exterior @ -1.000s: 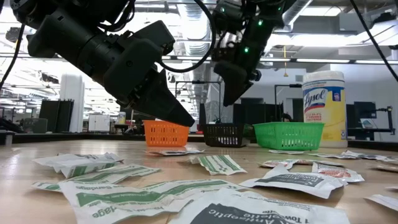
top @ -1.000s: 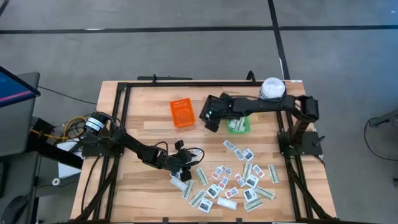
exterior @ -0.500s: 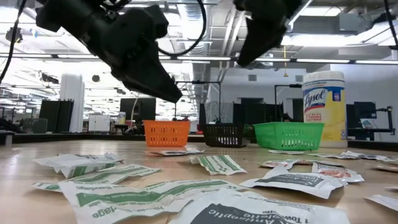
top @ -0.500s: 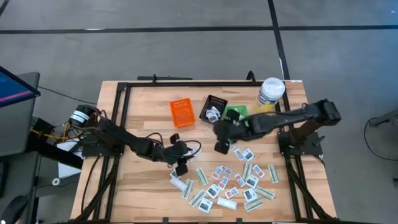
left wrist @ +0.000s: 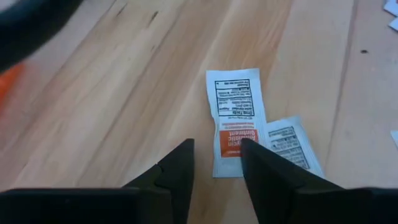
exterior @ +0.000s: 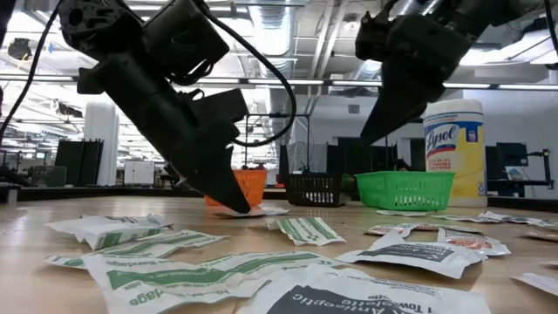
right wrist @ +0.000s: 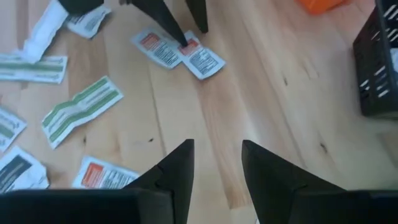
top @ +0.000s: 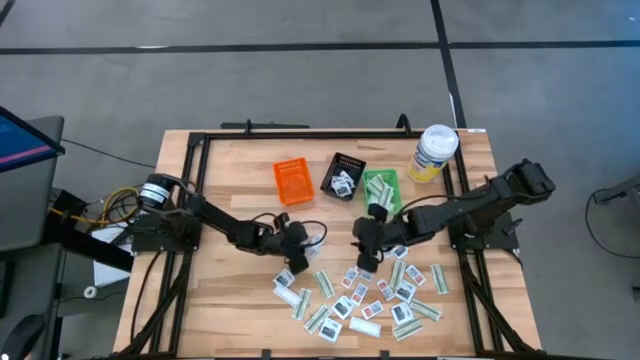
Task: Pick & Place First Aid Supplies
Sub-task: Put the orange ointment pack into the orange basket
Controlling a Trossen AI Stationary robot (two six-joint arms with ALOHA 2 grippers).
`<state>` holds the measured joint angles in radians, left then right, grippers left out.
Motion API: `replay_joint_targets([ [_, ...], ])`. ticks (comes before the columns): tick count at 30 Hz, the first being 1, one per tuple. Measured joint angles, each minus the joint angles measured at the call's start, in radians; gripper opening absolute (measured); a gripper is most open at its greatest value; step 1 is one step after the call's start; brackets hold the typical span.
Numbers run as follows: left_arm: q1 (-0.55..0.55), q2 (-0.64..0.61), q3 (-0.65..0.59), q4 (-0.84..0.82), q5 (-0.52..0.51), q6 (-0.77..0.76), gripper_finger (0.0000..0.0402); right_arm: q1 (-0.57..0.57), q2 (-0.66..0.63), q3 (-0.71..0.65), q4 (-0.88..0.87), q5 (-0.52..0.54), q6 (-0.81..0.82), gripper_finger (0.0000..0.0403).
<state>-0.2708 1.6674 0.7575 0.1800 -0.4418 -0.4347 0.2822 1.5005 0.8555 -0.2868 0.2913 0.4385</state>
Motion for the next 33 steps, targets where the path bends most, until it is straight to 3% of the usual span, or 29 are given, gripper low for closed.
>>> replay_joint_targets([
  [4, 0.011, 0.001, 0.001, -0.003, -0.002, 0.003, 0.0098, -0.017, 0.0, 0.0, 0.029, -0.003, -0.001, 0.0128],
  [10, 0.011, 0.001, 0.001, -0.01, -0.011, 0.011, 0.0011, -0.044, 0.025, 0.0, 0.134, -0.002, -0.003, 0.0128],
  [17, -0.017, -0.013, -0.002, 0.031, -0.084, 0.052, 0.0005, -0.084, 0.148, 0.0, 0.338, -0.009, -0.003, 0.0129],
  [23, -0.032, -0.023, -0.002, 0.034, -0.089, 0.072, 0.0005, -0.135, 0.266, 0.004, 0.524, -0.156, 0.018, 0.0129],
  [33, -0.032, -0.025, -0.002, 0.038, -0.124, 0.124, 0.0005, -0.194, 0.353, 0.028, 0.518, -0.244, 0.056, 0.0121],
])
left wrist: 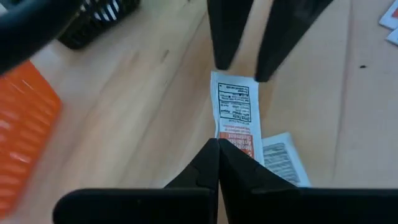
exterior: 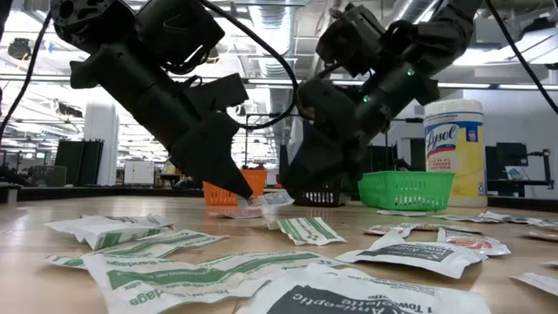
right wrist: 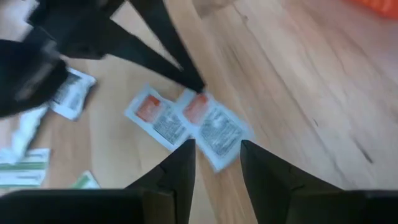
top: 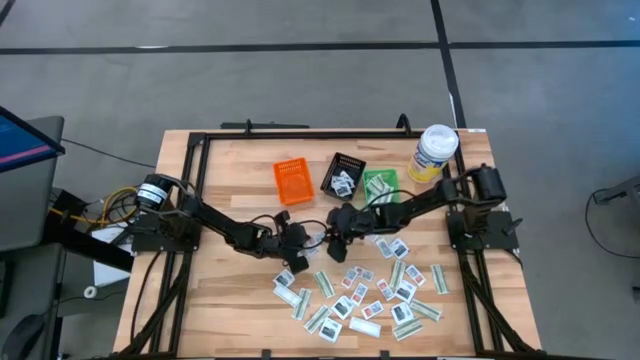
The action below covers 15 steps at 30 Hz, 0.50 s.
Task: Pick & Place First Aid Supplies
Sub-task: Put the orange ointment pack into the orange basket
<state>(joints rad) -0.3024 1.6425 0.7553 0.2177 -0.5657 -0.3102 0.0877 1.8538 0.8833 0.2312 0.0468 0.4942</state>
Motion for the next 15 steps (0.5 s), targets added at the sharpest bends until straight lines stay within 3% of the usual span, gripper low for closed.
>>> replay_joint_targets([
  [9, 0.069, -0.212, 0.001, -0.133, -0.056, 0.118, 0.0004, -0.011, -0.071, 0.0, -0.011, 0.024, -0.025, 0.0119],
  [15, 0.214, -0.369, 0.001, -0.294, -0.105, 0.149, 0.0004, -0.009, -0.065, 0.0, -0.028, 0.044, -0.029, 0.0119],
])
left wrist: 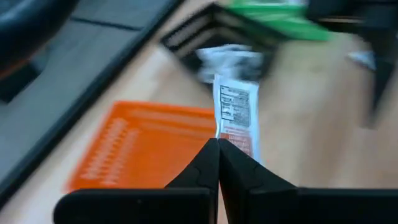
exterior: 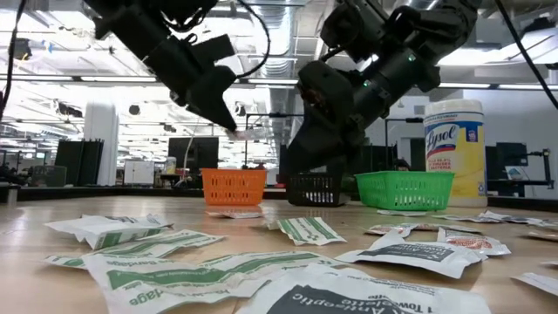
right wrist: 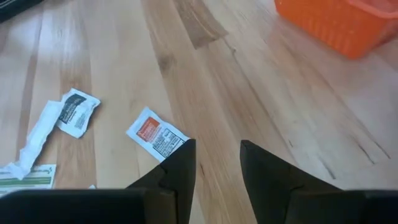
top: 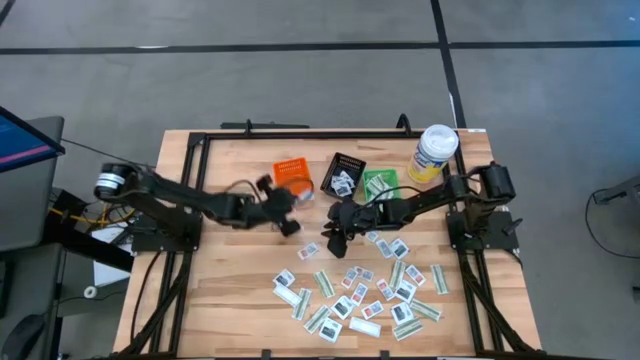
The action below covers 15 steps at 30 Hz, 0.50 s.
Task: Pick & Place First Aid Supplies
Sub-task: Put the orange ointment pack into the orange basket
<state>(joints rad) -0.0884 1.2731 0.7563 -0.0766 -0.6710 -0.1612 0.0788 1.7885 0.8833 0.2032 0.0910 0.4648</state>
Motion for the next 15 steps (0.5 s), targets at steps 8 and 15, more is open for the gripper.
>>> replay_joint_targets([
  [8, 0.239, 0.006, 0.0, -0.054, 0.183, 0.0, 0.0015, 0.015, 0.0, 0.0, 0.01, -0.013, 0.0, 0.0119],
  [15, 0.325, 0.086, -0.001, -0.05, 0.203, -0.007, 0.0062, 0.027, 0.0, 0.0, 0.01, -0.013, -0.001, 0.0119],
])
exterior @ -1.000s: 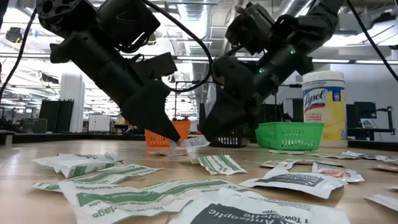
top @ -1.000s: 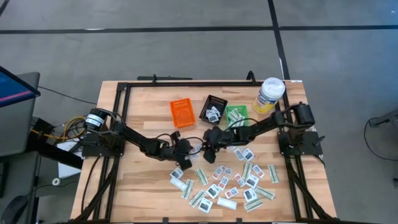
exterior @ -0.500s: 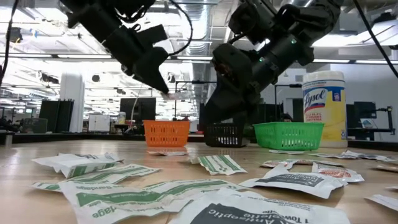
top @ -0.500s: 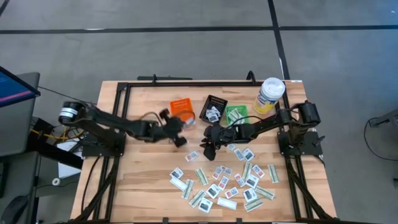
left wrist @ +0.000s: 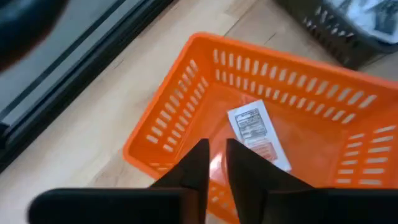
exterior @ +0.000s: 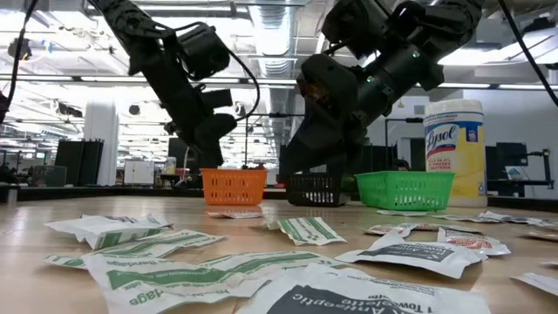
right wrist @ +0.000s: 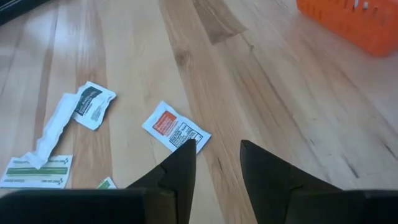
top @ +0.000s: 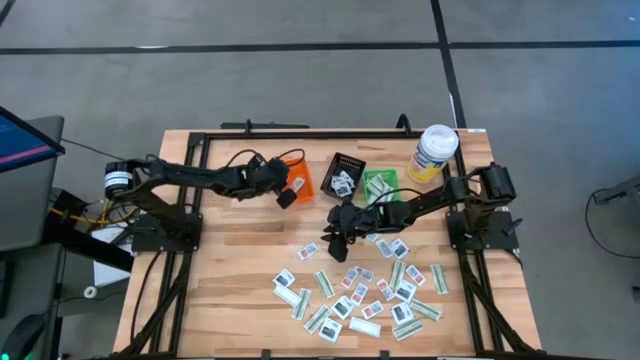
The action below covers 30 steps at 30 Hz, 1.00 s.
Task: Pick & Place First Aid Supplies
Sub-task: Put the orange ointment pack into the orange basket
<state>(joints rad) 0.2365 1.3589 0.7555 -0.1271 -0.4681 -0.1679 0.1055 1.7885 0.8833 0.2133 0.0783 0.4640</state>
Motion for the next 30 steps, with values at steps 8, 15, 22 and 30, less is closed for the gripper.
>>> replay_joint_targets([
  [8, -0.162, -0.022, 0.001, 0.095, 0.218, -0.058, 0.0089, 0.0, 0.0, 0.0, -0.013, 0.0, -0.003, 0.0119],
  [15, -0.419, 0.002, 0.001, 0.122, 0.255, -0.179, 0.0087, -0.004, 0.0, 0.0, -0.028, 0.0, -0.003, 0.0119],
  [22, -0.602, 0.131, 0.001, 0.133, 0.116, -0.352, 0.0087, -0.003, 0.0, 0.0, -0.025, 0.0, -0.003, 0.0119],
  [30, -0.619, 0.218, 0.001, 0.156, 0.0, -0.443, 0.0086, -0.003, 0.0, 0.0, -0.025, 0.0, -0.003, 0.0119],
])
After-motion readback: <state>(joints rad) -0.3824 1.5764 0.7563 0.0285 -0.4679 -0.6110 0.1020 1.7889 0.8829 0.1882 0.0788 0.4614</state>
